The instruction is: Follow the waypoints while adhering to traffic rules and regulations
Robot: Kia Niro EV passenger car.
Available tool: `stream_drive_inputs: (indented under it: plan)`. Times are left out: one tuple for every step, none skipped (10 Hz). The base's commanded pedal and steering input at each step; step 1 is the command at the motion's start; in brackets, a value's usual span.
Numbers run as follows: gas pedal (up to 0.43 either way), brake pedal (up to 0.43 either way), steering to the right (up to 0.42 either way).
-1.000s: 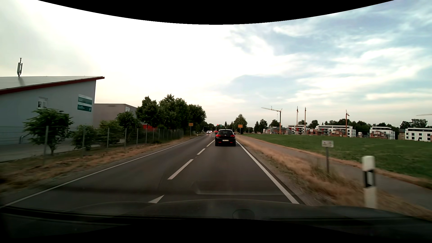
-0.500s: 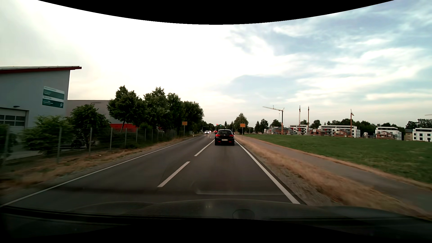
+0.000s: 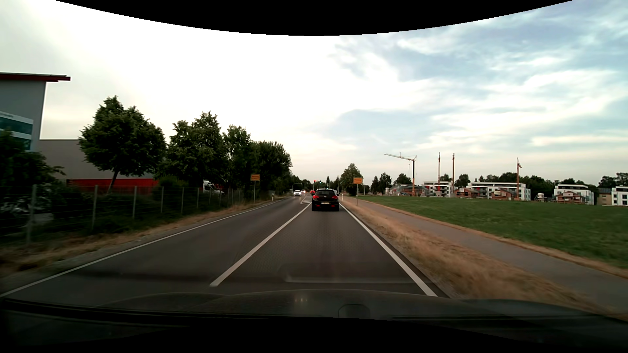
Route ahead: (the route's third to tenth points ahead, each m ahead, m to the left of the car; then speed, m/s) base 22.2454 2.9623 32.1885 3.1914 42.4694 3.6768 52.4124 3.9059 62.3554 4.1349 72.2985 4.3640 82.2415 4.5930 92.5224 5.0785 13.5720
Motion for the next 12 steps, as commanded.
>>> stream_drive_inputs:
  plan:
    - [0.110,0.006,0.000]
    - [0.110,0.006,0.000]
    - [0.110,0.006,-0.001]
    - [0.098,0.006,-0.001]
    - [0.098,0.006,-0.001]
    - [0.098,0.006,-0.001]
    - [0.098,0.006,-0.002]
    - [0.098,0.006,-0.002]
    - [0.087,0.006,-0.002]
    - [0.087,0.006,-0.003]
    - [0.087,0.006,-0.003]
    - [0.087,0.006,-0.004]
